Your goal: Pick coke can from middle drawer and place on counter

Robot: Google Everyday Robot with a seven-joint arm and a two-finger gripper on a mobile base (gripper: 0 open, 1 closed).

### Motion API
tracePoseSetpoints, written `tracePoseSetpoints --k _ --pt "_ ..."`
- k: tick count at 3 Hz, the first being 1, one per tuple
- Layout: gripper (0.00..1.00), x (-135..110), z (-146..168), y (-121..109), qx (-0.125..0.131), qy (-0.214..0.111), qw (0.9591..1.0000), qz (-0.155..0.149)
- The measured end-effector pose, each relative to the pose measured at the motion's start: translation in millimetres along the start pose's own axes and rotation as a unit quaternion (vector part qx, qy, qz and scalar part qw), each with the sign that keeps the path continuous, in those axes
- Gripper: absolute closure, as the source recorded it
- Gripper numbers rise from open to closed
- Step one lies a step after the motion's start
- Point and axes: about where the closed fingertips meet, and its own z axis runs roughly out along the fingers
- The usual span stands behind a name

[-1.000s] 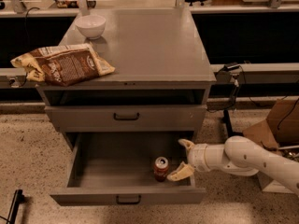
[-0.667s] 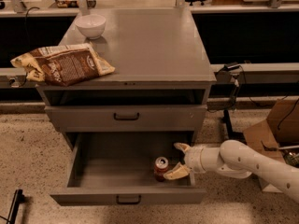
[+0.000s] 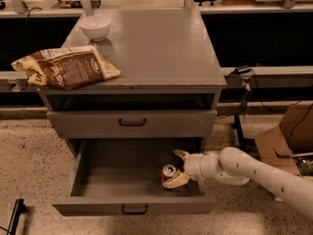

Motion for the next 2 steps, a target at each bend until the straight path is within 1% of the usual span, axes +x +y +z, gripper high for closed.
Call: tracePoseSetpoints --k 1,2 --pt "0.27 7.1 20.1 0.8 -0.010 -0.007 0.9999 0.002" --pt "0.46 15.7 31.0 2.2 -0.012 -0.015 0.9998 0.005"
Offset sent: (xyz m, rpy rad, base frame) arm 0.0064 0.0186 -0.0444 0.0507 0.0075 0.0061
